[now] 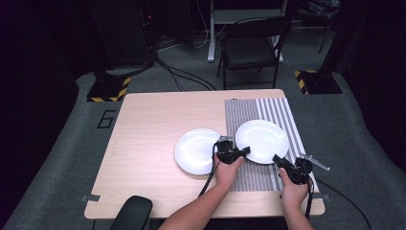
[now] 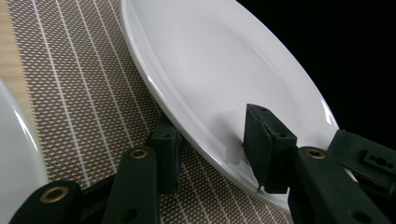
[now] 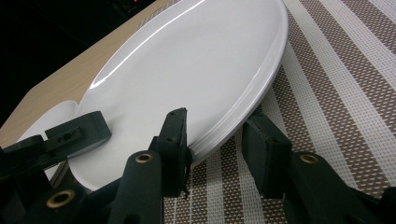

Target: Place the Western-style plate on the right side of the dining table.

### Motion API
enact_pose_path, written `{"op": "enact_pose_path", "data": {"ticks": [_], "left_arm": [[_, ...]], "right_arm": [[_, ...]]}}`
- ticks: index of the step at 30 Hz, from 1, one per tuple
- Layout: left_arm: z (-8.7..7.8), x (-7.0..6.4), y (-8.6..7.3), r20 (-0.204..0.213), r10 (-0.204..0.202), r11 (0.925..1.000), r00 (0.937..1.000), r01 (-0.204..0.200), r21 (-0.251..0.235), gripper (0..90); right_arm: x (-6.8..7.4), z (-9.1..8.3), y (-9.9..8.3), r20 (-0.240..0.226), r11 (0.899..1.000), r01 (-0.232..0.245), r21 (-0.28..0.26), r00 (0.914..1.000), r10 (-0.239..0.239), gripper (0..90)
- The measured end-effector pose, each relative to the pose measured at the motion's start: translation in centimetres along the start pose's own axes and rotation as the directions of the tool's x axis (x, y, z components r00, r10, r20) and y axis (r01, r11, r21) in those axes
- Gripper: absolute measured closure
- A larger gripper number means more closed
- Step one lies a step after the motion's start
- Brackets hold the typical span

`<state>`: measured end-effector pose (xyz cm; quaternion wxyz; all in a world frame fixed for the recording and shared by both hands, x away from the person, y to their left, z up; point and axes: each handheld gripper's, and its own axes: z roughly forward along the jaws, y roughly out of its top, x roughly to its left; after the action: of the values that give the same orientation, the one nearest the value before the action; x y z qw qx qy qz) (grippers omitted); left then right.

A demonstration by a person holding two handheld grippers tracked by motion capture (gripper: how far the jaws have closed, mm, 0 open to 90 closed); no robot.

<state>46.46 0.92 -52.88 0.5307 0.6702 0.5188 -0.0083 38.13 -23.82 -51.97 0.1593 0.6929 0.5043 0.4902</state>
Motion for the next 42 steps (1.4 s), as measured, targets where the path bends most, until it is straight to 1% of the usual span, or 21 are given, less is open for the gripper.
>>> {"op": "enact_pose_path", "data": {"ticks": [2, 7, 10, 16, 20, 21, 23, 24, 25, 26, 27, 29, 30, 32, 34, 37, 38, 39, 41, 42], "left_arm": [[0.1, 0.0, 0.0, 0.000, -0.007, 1.0000, 1.0000, 0.007, 0.000, 58.3], [0.1, 0.1, 0.0, -0.003, -0.006, 1.0000, 1.0000, 0.006, 0.004, 58.3], [0.2, 0.2, 0.0, -0.006, -0.015, 0.9999, 0.9999, 0.015, 0.003, 58.3], [0.1, 0.3, 0.1, -0.006, -0.009, 0.9998, 0.9999, 0.009, 0.019, 58.2], [0.2, 0.3, 0.1, -0.012, -0.009, 0.9998, 0.9999, 0.009, 0.018, 58.2], [0.3, 0.2, 0.1, -0.014, -0.015, 0.9997, 0.9998, 0.016, 0.018, 58.1], [0.4, 0.1, 0.2, -0.013, -0.026, 0.9995, 0.9996, 0.026, 0.015, 57.9], [0.4, 0.1, 0.2, -0.018, -0.018, 0.9996, 0.9997, 0.018, 0.022, 57.8], [0.4, 0.1, 0.2, -0.019, -0.022, 0.9995, 0.9996, 0.023, 0.021, 57.7], [0.5, 0.2, 0.2, -0.017, -0.003, 0.9997, 0.9998, 0.003, 0.026, 57.6], [0.5, 0.2, 0.2, -0.019, -0.007, 0.9996, 0.9998, 0.007, 0.027, 57.6], [0.6, 0.0, 0.2, -0.021, -0.028, 0.9992, 0.9994, 0.028, 0.028, 57.6], [0.7, 0.0, 0.2, -0.025, -0.023, 0.9992, 0.9994, 0.024, 0.031, 57.5], [0.8, 0.0, 0.2, -0.023, -0.027, 0.9989, 0.9994, 0.028, 0.039, 57.5], [1.0, -0.1, 0.2, -0.026, -0.031, 0.9986, 0.9992, 0.033, 0.043, 57.4], [1.1, -0.2, 0.3, -0.034, -0.022, 0.9983, 0.9992, 0.024, 0.053, 57.4], [1.2, -0.2, 0.3, -0.038, -0.016, 0.9980, 0.9991, 0.019, 0.060, 57.4], [1.3, -0.2, 0.3, -0.036, -0.013, 0.9979, 0.9993, 0.015, 0.062, 57.4], [1.4, -0.3, 0.4, -0.037, -0.026, 0.9979, 0.9990, 0.029, 0.058, 57.4], [1.5, -0.2, 0.4, -0.040, -0.020, 0.9980, 0.9990, 0.022, 0.060, 57.4]], "right_arm": [[-0.1, 0.1, 0.0, 0.002, 1.000, 0.004, 0.001, 1.0000, -0.004, 60.9], [-0.2, 0.2, 0.0, -0.003, 1.000, 0.009, 0.006, 1.0000, -0.009, 60.6], [-0.2, 0.3, 0.0, 0.001, 1.000, 0.013, 0.008, 0.9999, -0.013, 60.5], [-0.2, 0.5, 0.0, -0.001, 1.000, 0.007, 0.009, 1.0000, -0.007, 60.3], [-0.3, 0.5, 0.0, -0.002, 1.000, 0.010, 0.011, 1.0000, -0.010, 60.3], [-0.3, 0.5, 0.0, 0.000, 1.000, 0.014, 0.010, 0.9999, -0.014, 60.4], [-0.4, 0.4, 0.1, 0.004, 1.000, 0.005, 0.008, 1.0000, -0.005, 60.4], [-0.4, 0.4, 0.2, 0.006, 1.000, 0.003, 0.007, 1.0000, -0.003, 60.4], [-0.4, 0.4, 0.2, 0.007, 1.000, 0.001, 0.006, 1.0000, -0.001, 60.4], [-0.5, 0.4, 0.2, 0.006, 1.000, 0.006, 0.008, 1.0000, -0.006, 60.4], [-0.5, 0.4, 0.2, 0.006, 1.000, 0.001, 0.009, 1.0000, -0.001, 60.4], [-0.6, 0.5, 0.2, 0.007, 1.000, -0.004, 0.009, 1.0000, 0.004, 60.4], [-0.6, 0.5, 0.2, 0.008, 1.000, -0.005, 0.010, 1.0000, 0.005, 60.4], [-0.8, 0.5, 0.3, 0.014, 1.000, -0.010, 0.013, 0.9999, 0.009, 60.4], [-0.9, 0.5, 0.3, 0.016, 1.000, -0.025, 0.018, 0.9996, 0.025, 60.4], [-1.1, 0.6, 0.3, 0.015, 0.999, -0.045, 0.023, 0.9989, 0.045, 60.4], [-1.2, 0.6, 0.3, 0.021, 0.998, -0.054, 0.028, 0.9984, 0.053, 60.4], [-1.3, 0.6, 0.3, 0.022, 0.998, -0.055, 0.029, 0.9983, 0.054, 60.4], [-1.3, 0.6, 0.4, 0.025, 0.998, -0.058, 0.028, 0.9980, 0.057, 60.4], [-1.3, 0.6, 0.4, 0.027, 0.998, -0.059, 0.026, 0.9979, 0.058, 60.3]]}}
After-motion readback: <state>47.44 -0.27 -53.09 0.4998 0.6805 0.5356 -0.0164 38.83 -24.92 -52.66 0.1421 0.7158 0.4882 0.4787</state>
